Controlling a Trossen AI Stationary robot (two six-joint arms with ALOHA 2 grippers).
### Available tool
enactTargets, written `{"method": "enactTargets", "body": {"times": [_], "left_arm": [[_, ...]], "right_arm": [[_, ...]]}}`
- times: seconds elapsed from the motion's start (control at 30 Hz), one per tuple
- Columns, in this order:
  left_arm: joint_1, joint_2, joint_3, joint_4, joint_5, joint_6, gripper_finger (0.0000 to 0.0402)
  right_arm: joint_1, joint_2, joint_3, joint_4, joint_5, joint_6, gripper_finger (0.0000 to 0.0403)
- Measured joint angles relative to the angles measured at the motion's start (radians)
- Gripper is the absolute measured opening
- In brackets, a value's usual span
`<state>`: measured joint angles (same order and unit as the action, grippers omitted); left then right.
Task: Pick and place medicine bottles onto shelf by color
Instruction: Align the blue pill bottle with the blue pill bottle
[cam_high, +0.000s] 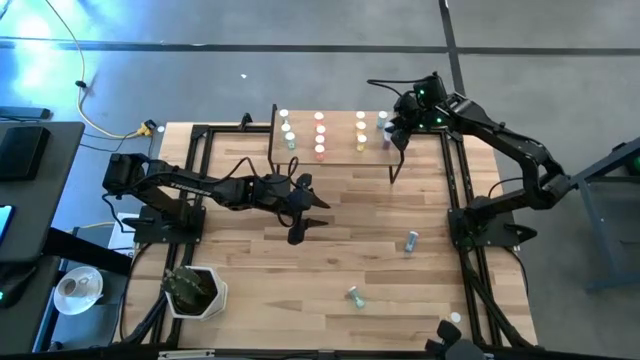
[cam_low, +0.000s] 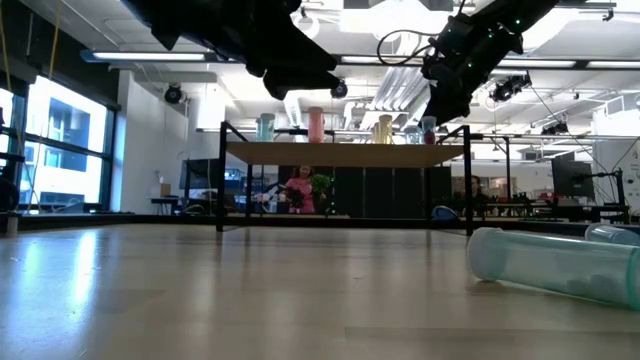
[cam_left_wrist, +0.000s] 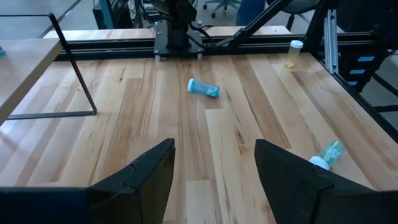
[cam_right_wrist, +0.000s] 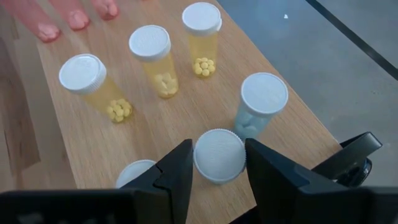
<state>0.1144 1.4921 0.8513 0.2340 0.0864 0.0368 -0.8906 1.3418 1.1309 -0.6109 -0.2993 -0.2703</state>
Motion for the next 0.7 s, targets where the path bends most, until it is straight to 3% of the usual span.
{"method": "enactTargets", "body": {"times": [0.7], "left_arm": [[0.000,0.000,0.000,0.000,0.000,0.000,0.0211]], "right_arm": [[0.000,0.000,0.000,0.032,0.005,0.003,0.0154]]}}
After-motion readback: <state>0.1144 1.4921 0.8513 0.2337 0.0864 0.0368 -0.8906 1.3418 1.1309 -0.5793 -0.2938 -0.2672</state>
